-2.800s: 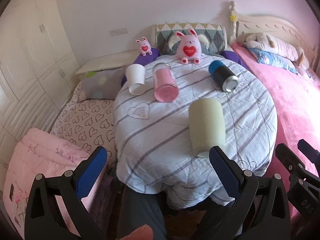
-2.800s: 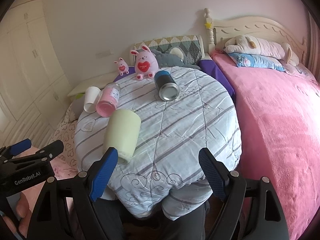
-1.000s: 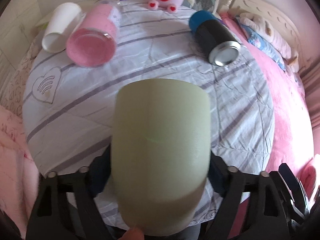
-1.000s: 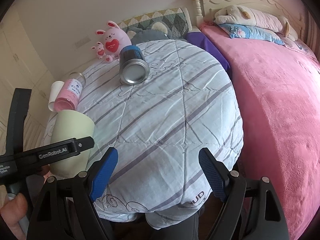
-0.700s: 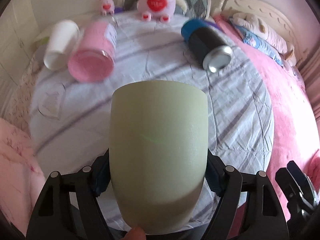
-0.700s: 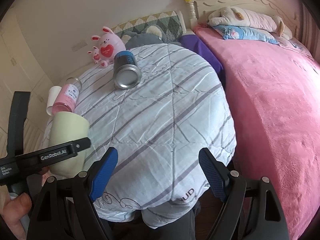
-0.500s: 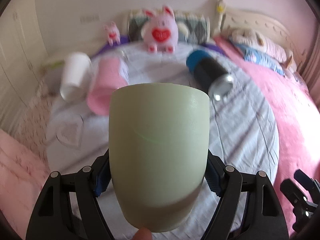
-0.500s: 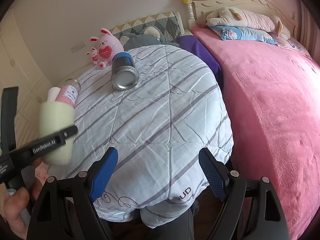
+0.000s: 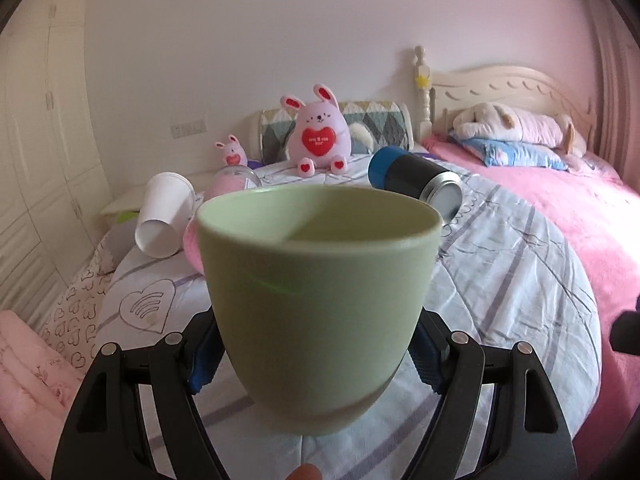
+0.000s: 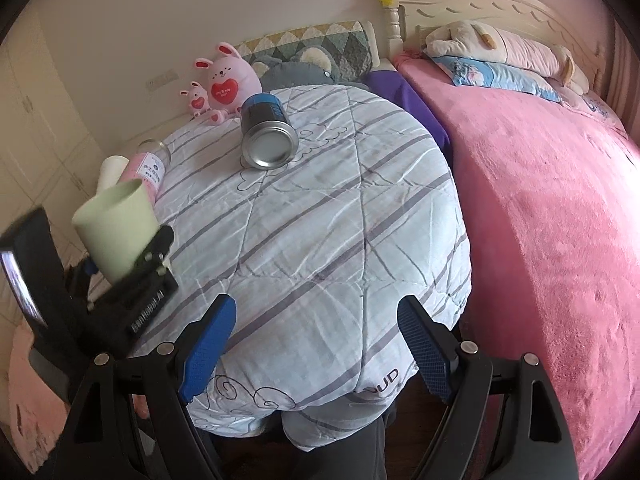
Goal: Flip cup upright
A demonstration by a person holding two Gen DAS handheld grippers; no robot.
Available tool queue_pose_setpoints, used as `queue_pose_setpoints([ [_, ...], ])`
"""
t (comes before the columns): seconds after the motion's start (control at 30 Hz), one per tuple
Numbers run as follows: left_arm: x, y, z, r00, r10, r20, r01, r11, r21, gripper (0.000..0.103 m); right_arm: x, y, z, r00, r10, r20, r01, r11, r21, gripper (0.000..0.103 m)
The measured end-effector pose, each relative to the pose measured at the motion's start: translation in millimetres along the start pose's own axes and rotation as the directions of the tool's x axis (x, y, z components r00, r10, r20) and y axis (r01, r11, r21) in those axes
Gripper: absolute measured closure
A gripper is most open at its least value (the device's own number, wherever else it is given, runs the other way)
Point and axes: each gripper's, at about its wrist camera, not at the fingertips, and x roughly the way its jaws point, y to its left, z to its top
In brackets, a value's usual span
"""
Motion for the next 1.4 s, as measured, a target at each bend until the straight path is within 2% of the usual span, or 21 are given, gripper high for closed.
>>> queue_pose_setpoints([
  [0.33,-9,8,-11,0.999,-0.011,-0.034,0.011,1.000,-0.008,0.023,-9,17,-5,1.000,0.001,0.007,0.000,1.000,-0.029,0.019],
  [0.5,-19,5,-8,0.999,-0.037,-0.016,0.037,0.999,0.018,0.008,-17,23,-8,1.000,-0.005,0.023,0.005,1.000,-0.030,0.019],
  [0.6,-25,6,-6,0.998,-0.053,-0.013,0.054,0.998,0.012,0.005,-24,27,-9,0.999,-0.007,0.038,0.008,0.999,-0.033,0.019],
  [0.63,-26,6,-5,0.998,-0.060,-0.028,0.060,0.998,0.012,0.001,-26,27,-10,0.999,-0.007,0.041,0.009,0.999,-0.034,0.019],
  [0.77,-35,12,-2,0.994,-0.095,-0.051,0.095,0.995,-0.012,0.001,-37,29,-13,0.998,-0.010,0.070,0.012,0.999,-0.030,0.019],
  [0.9,-50,24,6,0.982,-0.136,-0.130,0.130,0.990,-0.052,0.000,-52,31,-12,0.993,-0.008,0.115,0.010,1.000,-0.019,0.019],
  [1.03,-70,37,16,0.966,-0.125,-0.226,0.110,0.991,-0.077,0.000,-68,36,-13,0.985,0.010,0.172,-0.007,1.000,-0.018,0.019],
  [1.23,-111,57,27,0.963,-0.083,-0.255,0.060,0.993,-0.097,0.000,-84,52,-16,0.978,0.032,0.205,-0.023,0.999,-0.047,0.019],
  [1.4,-131,77,27,0.947,-0.035,-0.319,0.002,0.995,-0.101,0.000,-103,68,-24,0.969,0.055,0.240,-0.035,0.996,-0.085,0.019],
])
